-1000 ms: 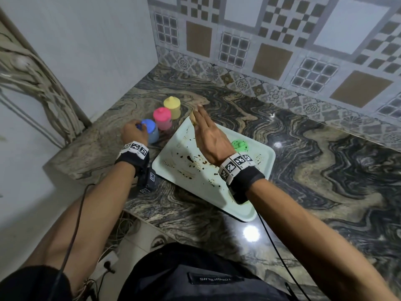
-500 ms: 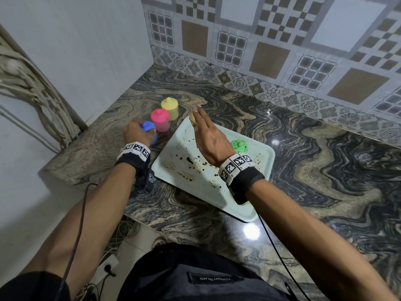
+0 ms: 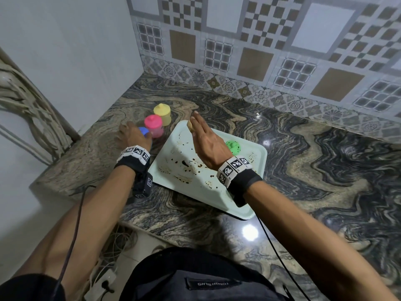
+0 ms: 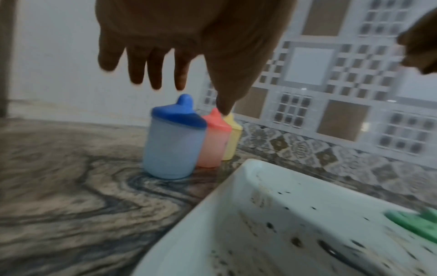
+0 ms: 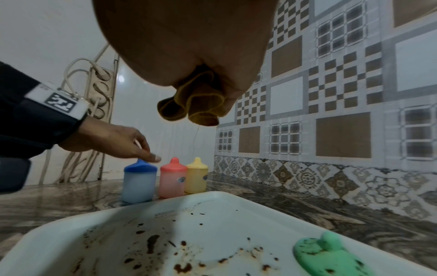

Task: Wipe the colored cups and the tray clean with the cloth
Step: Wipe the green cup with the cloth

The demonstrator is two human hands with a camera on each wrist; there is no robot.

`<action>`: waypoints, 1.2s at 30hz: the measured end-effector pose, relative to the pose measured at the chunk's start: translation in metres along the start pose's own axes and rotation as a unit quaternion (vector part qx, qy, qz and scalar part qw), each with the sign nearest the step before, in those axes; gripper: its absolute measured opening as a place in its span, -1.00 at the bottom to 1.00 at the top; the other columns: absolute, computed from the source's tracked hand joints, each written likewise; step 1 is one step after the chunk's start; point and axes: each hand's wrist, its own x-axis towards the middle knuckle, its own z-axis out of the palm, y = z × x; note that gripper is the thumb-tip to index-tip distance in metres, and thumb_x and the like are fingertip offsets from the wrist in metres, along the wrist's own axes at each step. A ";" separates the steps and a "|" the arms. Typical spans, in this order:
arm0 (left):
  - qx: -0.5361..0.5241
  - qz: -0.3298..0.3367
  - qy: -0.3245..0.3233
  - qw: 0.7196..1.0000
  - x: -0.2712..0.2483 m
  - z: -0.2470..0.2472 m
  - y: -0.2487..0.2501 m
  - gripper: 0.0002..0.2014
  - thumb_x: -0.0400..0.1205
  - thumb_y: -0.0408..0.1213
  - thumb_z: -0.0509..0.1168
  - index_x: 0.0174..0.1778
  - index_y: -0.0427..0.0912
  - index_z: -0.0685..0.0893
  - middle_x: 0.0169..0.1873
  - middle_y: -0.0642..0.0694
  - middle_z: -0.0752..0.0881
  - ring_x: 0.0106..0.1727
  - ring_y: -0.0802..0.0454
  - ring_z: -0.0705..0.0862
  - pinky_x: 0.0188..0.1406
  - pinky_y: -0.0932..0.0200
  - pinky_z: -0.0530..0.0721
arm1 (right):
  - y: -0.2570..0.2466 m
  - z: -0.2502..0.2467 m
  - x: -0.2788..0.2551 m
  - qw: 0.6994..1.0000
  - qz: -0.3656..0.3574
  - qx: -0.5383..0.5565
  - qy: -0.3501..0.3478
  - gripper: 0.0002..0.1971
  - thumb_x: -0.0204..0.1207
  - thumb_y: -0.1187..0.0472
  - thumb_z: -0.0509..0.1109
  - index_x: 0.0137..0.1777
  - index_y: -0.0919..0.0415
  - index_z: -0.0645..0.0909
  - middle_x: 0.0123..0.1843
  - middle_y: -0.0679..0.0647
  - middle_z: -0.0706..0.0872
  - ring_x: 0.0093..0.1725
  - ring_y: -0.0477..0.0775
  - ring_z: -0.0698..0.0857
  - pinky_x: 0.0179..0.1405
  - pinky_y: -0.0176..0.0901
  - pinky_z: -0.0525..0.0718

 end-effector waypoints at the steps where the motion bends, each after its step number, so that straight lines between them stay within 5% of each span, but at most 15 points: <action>1: 0.012 0.022 0.030 0.999 -0.004 0.000 0.005 -0.43 0.51 -0.06 0.43 0.28 -0.39 0.48 0.26 -0.46 0.53 0.29 -0.44 0.52 0.32 -0.31 0.47 | 0.002 -0.003 -0.003 1.000 0.004 -0.005 0.003 -0.51 0.84 0.12 -0.06 0.72 0.27 0.16 0.79 0.20 0.10 0.68 0.25 0.32 0.45 0.28 0.58; 4: -0.046 0.124 0.088 0.987 -0.017 0.003 0.032 -0.57 0.51 -0.16 0.40 0.20 -0.35 0.58 0.20 -0.39 0.58 0.29 -0.35 0.53 0.36 -0.23 0.44 | 0.011 -0.012 -0.012 0.999 0.028 -0.018 0.015 -0.51 0.84 0.14 -0.05 0.72 0.29 0.16 0.79 0.20 0.09 0.66 0.27 0.36 0.46 0.25 0.58; 6: -0.107 0.204 0.067 0.971 -0.027 0.010 0.055 -0.71 0.53 -0.29 0.37 0.12 -0.33 0.64 0.16 -0.35 0.61 0.25 -0.31 0.55 0.34 -0.17 0.49 | 0.018 -0.020 -0.019 0.998 0.046 -0.025 0.024 -0.51 0.85 0.13 -0.05 0.72 0.30 0.17 0.79 0.20 0.09 0.67 0.26 0.34 0.50 0.25 0.53; 10: -0.148 0.312 -0.081 0.935 -0.050 0.033 0.094 -0.83 0.52 -0.35 0.40 0.02 -0.20 0.71 0.07 -0.20 0.69 0.15 -0.19 0.64 0.19 -0.03 0.59 | 0.042 -0.035 -0.044 0.994 0.086 -0.045 0.054 -0.50 0.84 0.14 -0.02 0.71 0.33 0.18 0.78 0.22 0.11 0.66 0.28 0.36 0.58 0.14 0.46; 12: -0.148 0.368 -0.204 0.895 -0.065 0.043 0.106 -0.80 0.47 -0.37 0.43 -0.01 -0.14 0.73 -0.02 -0.12 0.72 0.04 -0.13 0.69 0.11 0.04 0.66 | 0.053 -0.043 -0.059 0.989 0.122 -0.051 0.068 -0.49 0.84 0.12 -0.04 0.72 0.31 0.17 0.78 0.21 0.11 0.67 0.28 0.35 0.61 0.14 0.42; 14: -0.102 0.409 -0.349 0.837 -0.081 0.054 0.113 -0.63 0.39 -0.34 0.52 0.13 -0.14 0.72 0.07 -0.10 0.71 0.08 -0.09 0.69 0.17 0.05 0.67 | 0.062 -0.048 -0.075 0.982 0.159 -0.054 0.082 -0.48 0.84 0.10 -0.05 0.73 0.28 0.17 0.79 0.18 0.09 0.65 0.28 0.38 0.60 0.16 0.43; 16: -0.037 0.445 -0.440 0.779 -0.097 0.068 0.117 -0.24 0.26 -0.18 0.68 0.40 -0.17 0.59 0.29 -0.14 0.62 0.25 -0.10 0.62 0.33 -0.01 0.61 | 0.068 -0.053 -0.091 0.976 0.191 -0.055 0.091 -0.48 0.84 0.11 -0.04 0.74 0.28 0.15 0.80 0.17 0.07 0.65 0.27 0.37 0.61 0.18 0.42; 18: 0.006 0.480 -0.471 0.741 -0.111 0.077 0.119 0.07 0.14 0.01 0.73 0.57 -0.14 0.42 0.48 -0.14 0.47 0.43 -0.09 0.49 0.49 -0.03 0.49 | 0.070 -0.055 -0.105 0.968 0.221 -0.057 0.100 -0.49 0.84 0.11 -0.04 0.75 0.26 0.13 0.80 0.15 0.05 0.66 0.27 0.37 0.62 0.18 0.41; 21: 0.002 0.514 -0.480 0.711 -0.129 0.083 0.126 0.15 0.10 0.03 0.73 0.61 -0.07 0.35 0.52 -0.10 0.39 0.49 -0.04 0.41 0.54 -0.01 0.42 | 0.068 -0.054 -0.123 0.958 0.256 -0.059 0.114 -0.48 0.85 0.09 -0.06 0.75 0.27 0.12 0.80 0.15 0.04 0.70 0.23 0.29 0.66 0.08 0.33; 25: -0.013 0.539 -0.471 0.698 -0.140 0.088 0.133 -0.07 0.23 -0.10 0.67 0.54 -0.11 0.46 0.44 -0.11 0.53 0.44 -0.08 0.52 0.47 -0.03 0.49 | 0.061 -0.046 -0.144 0.949 0.282 -0.066 0.122 -0.48 0.85 0.10 -0.03 0.74 0.28 0.12 0.80 0.18 0.05 0.72 0.21 0.24 0.66 0.05 0.31; 30: -0.079 0.512 -0.444 0.731 -0.151 0.083 0.134 -0.17 0.28 -0.19 0.67 0.48 -0.20 0.53 0.36 -0.12 0.63 0.36 -0.04 0.60 0.39 0.14 0.53 | 0.050 -0.032 -0.155 0.945 0.294 -0.058 0.131 -0.49 0.84 0.09 -0.03 0.74 0.24 0.15 0.80 0.16 0.07 0.69 0.24 0.32 0.57 0.21 0.47; 36: -0.270 0.419 -0.461 0.734 -0.148 0.061 0.136 -0.37 0.23 -0.30 0.64 0.22 -0.17 0.62 0.09 -0.11 0.74 0.03 0.01 0.79 0.06 -0.02 0.79 | 0.035 -0.012 -0.142 0.953 0.252 -0.149 0.075 -0.43 0.79 0.00 -0.04 0.74 0.18 0.16 0.78 0.11 0.14 0.79 0.21 -0.07 0.73 0.37 -0.06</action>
